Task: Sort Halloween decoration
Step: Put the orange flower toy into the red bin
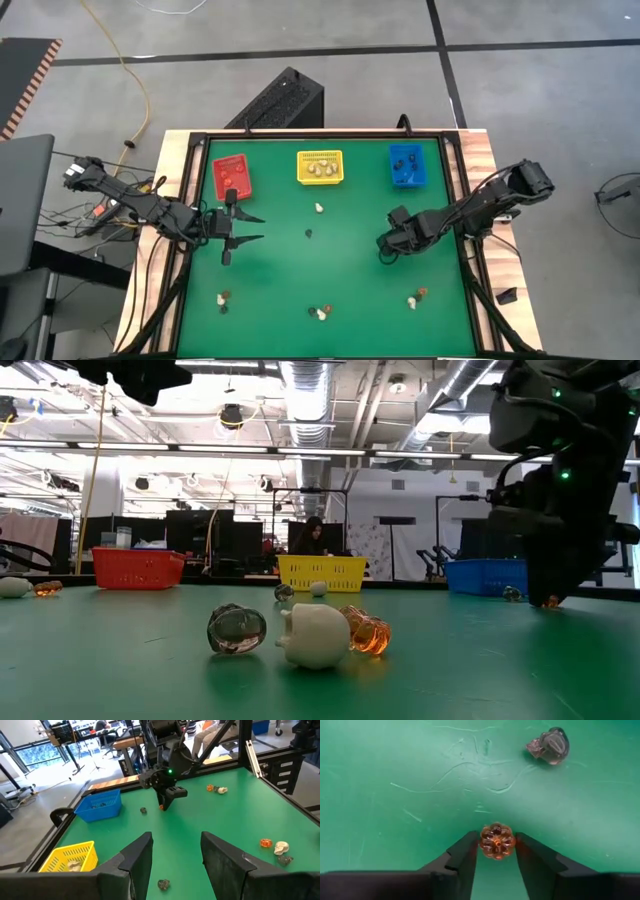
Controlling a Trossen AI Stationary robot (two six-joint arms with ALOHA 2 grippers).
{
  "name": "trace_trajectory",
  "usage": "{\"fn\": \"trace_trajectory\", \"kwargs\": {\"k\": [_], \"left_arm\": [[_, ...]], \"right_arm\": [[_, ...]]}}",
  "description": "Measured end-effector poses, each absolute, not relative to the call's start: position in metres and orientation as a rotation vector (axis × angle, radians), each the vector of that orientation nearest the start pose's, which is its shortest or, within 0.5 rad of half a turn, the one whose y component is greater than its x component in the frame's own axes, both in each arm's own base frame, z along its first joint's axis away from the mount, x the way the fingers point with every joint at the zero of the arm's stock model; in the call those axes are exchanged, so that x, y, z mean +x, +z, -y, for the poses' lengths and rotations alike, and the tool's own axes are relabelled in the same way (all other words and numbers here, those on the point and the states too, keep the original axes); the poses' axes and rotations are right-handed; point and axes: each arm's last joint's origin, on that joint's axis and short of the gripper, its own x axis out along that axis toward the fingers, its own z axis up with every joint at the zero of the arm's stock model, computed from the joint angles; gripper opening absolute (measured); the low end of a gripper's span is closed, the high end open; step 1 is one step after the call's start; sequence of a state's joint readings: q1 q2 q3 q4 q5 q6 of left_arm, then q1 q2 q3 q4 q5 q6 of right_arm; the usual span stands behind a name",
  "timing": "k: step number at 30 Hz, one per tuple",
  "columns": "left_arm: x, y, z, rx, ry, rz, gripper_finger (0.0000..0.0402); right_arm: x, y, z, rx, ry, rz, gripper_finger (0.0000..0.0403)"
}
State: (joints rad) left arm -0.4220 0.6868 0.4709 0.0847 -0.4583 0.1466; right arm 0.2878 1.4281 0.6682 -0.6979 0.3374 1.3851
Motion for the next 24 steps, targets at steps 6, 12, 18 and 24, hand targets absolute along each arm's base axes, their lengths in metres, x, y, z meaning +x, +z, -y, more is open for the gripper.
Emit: {"fn": "trace_trajectory", "kwargs": {"k": [6, 12, 18, 24], "left_arm": [[0.152, 0.264, 0.054, 0.206, 0.027, -0.131, 0.0158], [0.145, 0.269, 0.051, 0.211, 0.027, -0.101, 0.0158], [0.136, 0.275, 0.047, 0.176, 0.018, -0.062, 0.0158], [0.131, 0.275, 0.045, 0.175, -0.002, -0.066, 0.0158]], "right_arm": [[0.213, 0.147, -0.055, 0.708, -0.857, -0.996, 0.0112], [0.247, 0.163, -0.07, 0.709, -0.568, -0.704, 0.0102], [0.275, 0.191, -0.061, 0.646, -0.385, -0.398, 0.0101], [0.303, 0.209, -0.037, 0.539, -0.388, -0.268, 0.0101]]}}
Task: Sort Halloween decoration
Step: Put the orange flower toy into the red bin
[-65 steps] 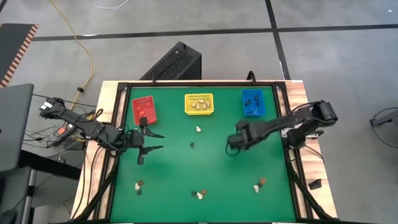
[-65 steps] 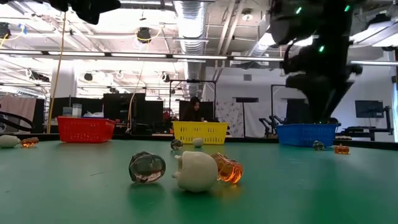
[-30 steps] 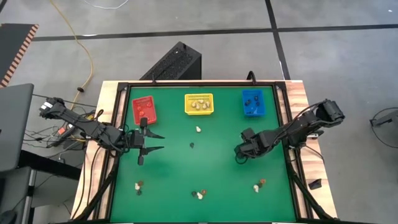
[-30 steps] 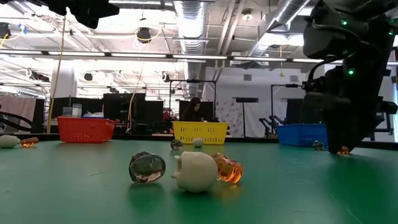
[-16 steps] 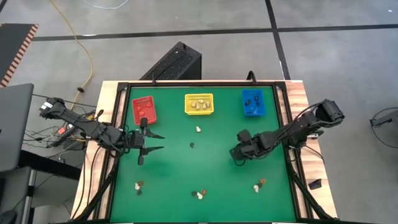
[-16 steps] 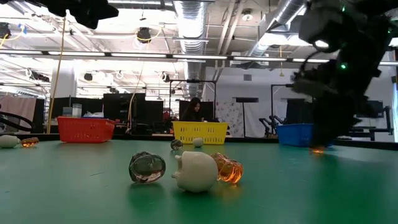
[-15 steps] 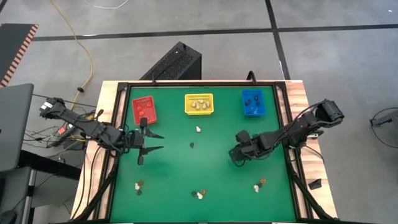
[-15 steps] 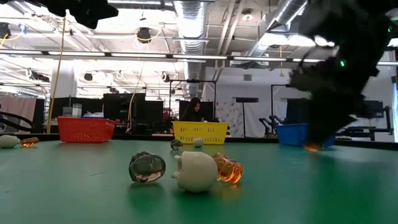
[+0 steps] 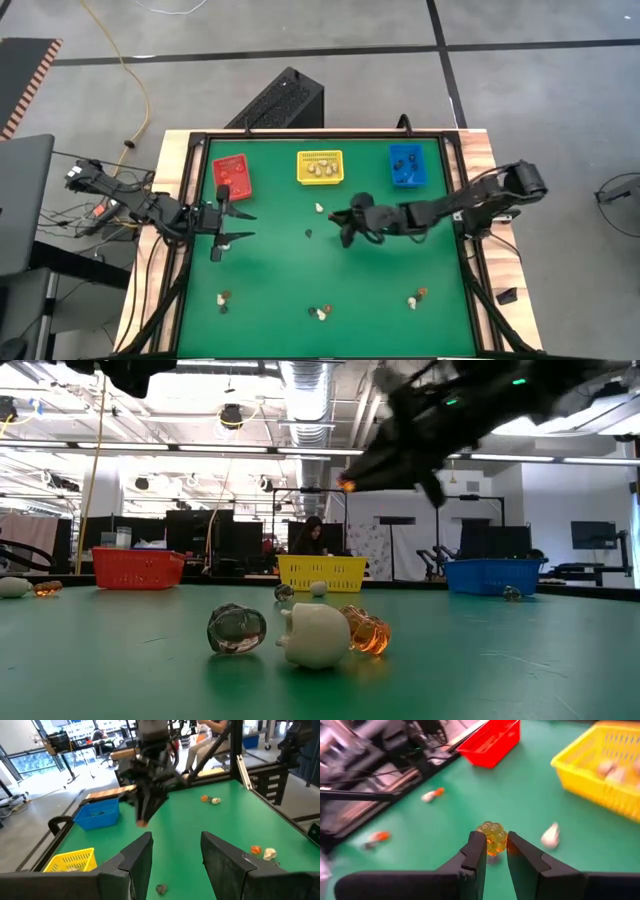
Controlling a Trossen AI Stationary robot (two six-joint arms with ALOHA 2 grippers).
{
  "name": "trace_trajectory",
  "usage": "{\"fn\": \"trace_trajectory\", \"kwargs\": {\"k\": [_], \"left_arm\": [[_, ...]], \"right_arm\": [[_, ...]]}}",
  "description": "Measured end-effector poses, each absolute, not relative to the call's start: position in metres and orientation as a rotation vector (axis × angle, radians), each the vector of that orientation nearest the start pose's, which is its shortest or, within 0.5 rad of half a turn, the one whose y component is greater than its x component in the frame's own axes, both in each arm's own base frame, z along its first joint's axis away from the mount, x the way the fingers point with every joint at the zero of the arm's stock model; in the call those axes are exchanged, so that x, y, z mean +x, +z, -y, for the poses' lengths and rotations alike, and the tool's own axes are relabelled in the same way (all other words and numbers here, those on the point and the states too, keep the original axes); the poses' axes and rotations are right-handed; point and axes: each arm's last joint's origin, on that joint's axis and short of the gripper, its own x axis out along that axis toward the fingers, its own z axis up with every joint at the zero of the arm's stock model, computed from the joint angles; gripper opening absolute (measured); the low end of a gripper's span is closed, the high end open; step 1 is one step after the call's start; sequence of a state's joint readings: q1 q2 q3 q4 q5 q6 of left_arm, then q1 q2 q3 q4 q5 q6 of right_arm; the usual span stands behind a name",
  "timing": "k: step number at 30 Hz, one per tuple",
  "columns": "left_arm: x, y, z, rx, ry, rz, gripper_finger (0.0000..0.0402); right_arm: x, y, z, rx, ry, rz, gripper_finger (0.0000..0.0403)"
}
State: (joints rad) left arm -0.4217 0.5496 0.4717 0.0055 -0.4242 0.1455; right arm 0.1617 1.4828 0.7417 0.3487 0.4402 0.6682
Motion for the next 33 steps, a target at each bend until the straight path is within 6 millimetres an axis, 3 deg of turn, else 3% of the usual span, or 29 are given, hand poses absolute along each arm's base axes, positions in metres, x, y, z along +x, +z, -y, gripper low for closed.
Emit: {"fn": "trace_trajectory", "kwargs": {"k": [2, 8, 11, 17, 21, 25, 29, 33], "left_arm": [[0.129, 0.276, 0.045, 0.172, -0.002, -0.057, 0.0158], [0.126, 0.277, 0.044, 0.171, -0.002, -0.056, 0.0158], [0.124, 0.276, 0.043, 0.167, -0.003, -0.063, 0.0158], [0.121, 0.277, 0.041, 0.172, -0.01, -0.058, 0.0158], [0.118, 0.278, 0.04, 0.18, -0.01, -0.051, 0.0158], [0.118, 0.278, 0.04, 0.196, -0.003, -0.053, 0.0158], [0.118, 0.277, 0.04, 0.205, -0.004, -0.065, 0.0158], [0.118, 0.276, 0.04, 0.207, -0.003, -0.069, 0.0158]], "right_arm": [[0.325, 0.21, -0.029, 0.49, -0.384, -0.289, 0.0101], [0.415, 0.211, 0.0, 0.336, -0.355, -0.287, 0.0101], [0.459, 0.216, 0.023, 0.303, -0.312, -0.238, 0.0101], [0.528, 0.199, 0.074, 0.322, -0.201, -0.197, 0.0101], [0.558, 0.186, 0.098, 0.332, -0.138, -0.148, 0.0101], [0.579, 0.169, 0.107, 0.333, -0.112, -0.126, 0.0101], [0.591, 0.162, 0.11, 0.327, -0.103, -0.094, 0.0106], [0.591, 0.164, 0.112, 0.275, -0.123, -0.097, 0.0128]]}}
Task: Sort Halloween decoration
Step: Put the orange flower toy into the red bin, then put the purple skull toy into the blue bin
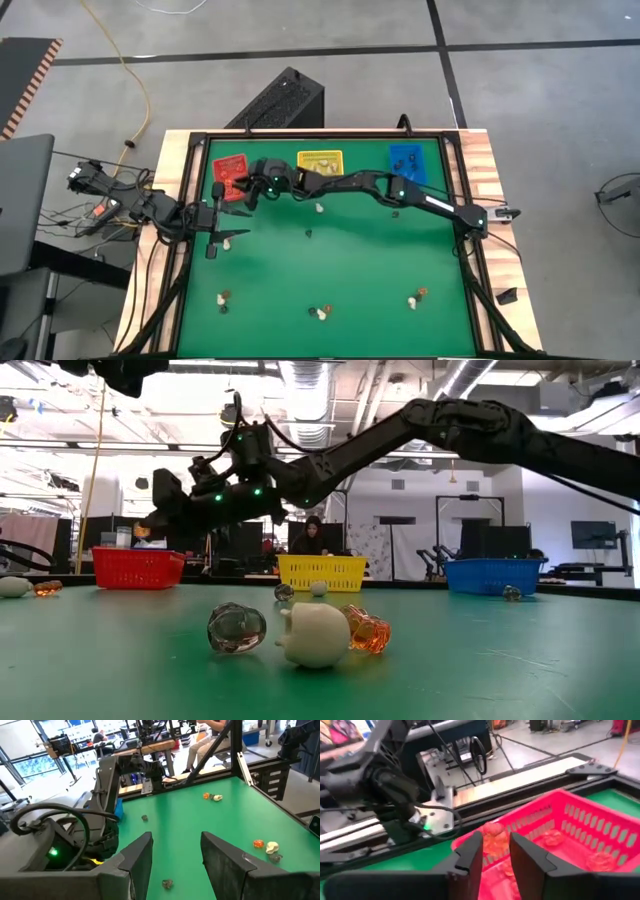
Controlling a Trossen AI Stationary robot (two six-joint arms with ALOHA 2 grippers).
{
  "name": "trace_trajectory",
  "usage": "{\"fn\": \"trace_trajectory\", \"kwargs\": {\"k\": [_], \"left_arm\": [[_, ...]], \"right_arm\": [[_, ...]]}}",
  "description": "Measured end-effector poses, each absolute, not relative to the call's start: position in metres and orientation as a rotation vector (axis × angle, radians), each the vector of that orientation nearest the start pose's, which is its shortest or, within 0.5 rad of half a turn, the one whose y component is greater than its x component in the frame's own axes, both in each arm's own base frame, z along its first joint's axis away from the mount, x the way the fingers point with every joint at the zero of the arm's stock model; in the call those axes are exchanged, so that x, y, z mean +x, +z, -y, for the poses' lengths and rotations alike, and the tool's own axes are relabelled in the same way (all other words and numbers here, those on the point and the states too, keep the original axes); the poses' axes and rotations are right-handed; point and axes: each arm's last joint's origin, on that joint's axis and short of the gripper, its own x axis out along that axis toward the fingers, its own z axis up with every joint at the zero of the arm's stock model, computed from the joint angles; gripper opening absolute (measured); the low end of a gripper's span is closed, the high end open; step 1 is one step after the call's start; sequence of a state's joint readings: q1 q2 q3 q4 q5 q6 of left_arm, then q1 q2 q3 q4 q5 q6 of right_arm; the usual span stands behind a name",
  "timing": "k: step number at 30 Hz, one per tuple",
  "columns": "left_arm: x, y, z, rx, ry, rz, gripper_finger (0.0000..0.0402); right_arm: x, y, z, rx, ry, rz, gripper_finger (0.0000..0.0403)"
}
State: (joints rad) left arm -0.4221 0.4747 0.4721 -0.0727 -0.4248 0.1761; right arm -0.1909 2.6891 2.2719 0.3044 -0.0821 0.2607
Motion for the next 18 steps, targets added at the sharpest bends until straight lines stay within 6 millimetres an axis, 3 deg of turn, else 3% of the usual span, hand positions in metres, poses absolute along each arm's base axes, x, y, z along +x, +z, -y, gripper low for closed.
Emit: {"fn": "trace_trajectory", "kwargs": {"k": [8, 12, 14, 18], "left_arm": [[0.118, 0.276, 0.04, 0.203, -0.003, -0.069, 0.0158], [0.118, 0.276, 0.04, 0.19, -0.004, -0.077, 0.0158], [0.118, 0.275, 0.04, 0.191, -0.004, -0.083, 0.0158], [0.118, 0.274, 0.04, 0.2, -0.005, -0.09, 0.0157]], "right_arm": [[0.583, 0.184, 0.117, 0.29, -0.12, -0.188, 0.0189], [0.56, 0.211, 0.121, 0.263, -0.014, -0.447, 0.0197], [0.543, 0.231, 0.115, 0.219, 0.027, -0.578, 0.0195], [0.508, 0.269, 0.079, 0.129, 0.085, -0.819, 0.0185]]}}
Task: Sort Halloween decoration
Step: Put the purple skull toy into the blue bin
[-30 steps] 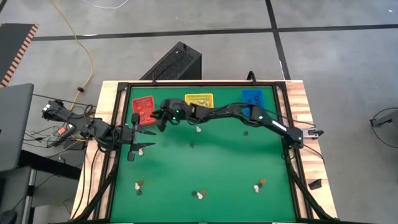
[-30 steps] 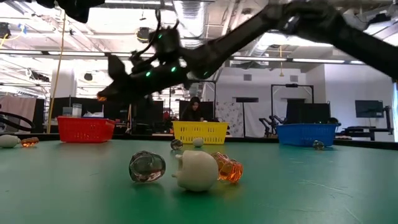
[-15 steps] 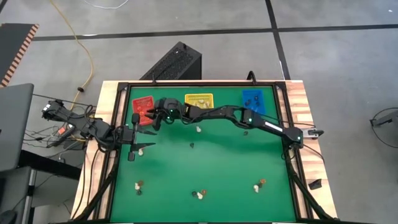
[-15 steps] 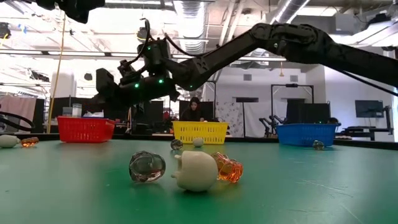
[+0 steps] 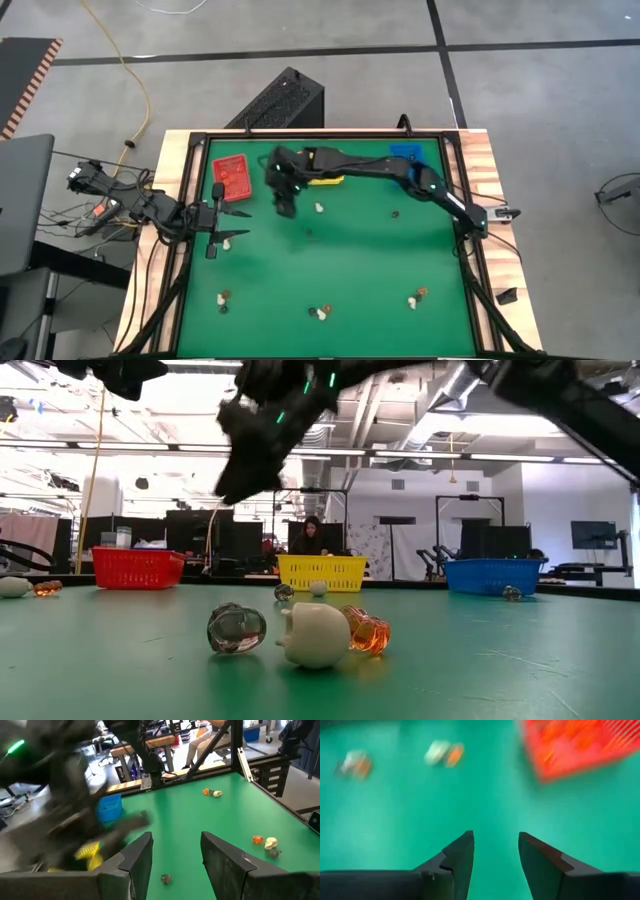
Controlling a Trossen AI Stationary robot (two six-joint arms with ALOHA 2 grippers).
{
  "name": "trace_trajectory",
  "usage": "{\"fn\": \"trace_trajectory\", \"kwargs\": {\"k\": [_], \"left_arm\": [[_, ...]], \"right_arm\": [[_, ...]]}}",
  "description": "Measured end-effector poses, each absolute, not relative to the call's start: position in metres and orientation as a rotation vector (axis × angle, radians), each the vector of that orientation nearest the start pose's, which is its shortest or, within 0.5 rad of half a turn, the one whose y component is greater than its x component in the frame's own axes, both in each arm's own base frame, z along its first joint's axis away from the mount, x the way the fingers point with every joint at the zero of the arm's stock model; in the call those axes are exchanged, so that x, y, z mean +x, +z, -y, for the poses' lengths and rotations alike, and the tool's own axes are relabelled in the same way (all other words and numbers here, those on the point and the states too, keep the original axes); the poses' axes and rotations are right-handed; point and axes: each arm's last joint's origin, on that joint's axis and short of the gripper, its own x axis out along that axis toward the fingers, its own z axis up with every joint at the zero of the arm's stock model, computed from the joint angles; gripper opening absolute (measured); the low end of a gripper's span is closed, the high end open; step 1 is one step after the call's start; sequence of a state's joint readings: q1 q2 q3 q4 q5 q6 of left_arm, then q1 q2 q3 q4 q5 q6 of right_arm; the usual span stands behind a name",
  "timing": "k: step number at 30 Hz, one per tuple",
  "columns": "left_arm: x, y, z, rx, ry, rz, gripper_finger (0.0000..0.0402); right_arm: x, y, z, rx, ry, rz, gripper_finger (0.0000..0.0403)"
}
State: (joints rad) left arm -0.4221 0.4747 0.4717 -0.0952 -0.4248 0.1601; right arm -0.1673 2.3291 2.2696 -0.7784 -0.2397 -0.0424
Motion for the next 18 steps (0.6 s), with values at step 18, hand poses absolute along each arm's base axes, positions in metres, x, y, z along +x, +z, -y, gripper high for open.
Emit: {"fn": "trace_trajectory", "kwargs": {"k": [18], "left_arm": [[0.118, 0.272, 0.04, 0.175, -0.004, -0.113, 0.0158]], "right_arm": [[0.399, 0.184, -0.079, -0.071, -0.299, -0.407, 0.0155]]}}
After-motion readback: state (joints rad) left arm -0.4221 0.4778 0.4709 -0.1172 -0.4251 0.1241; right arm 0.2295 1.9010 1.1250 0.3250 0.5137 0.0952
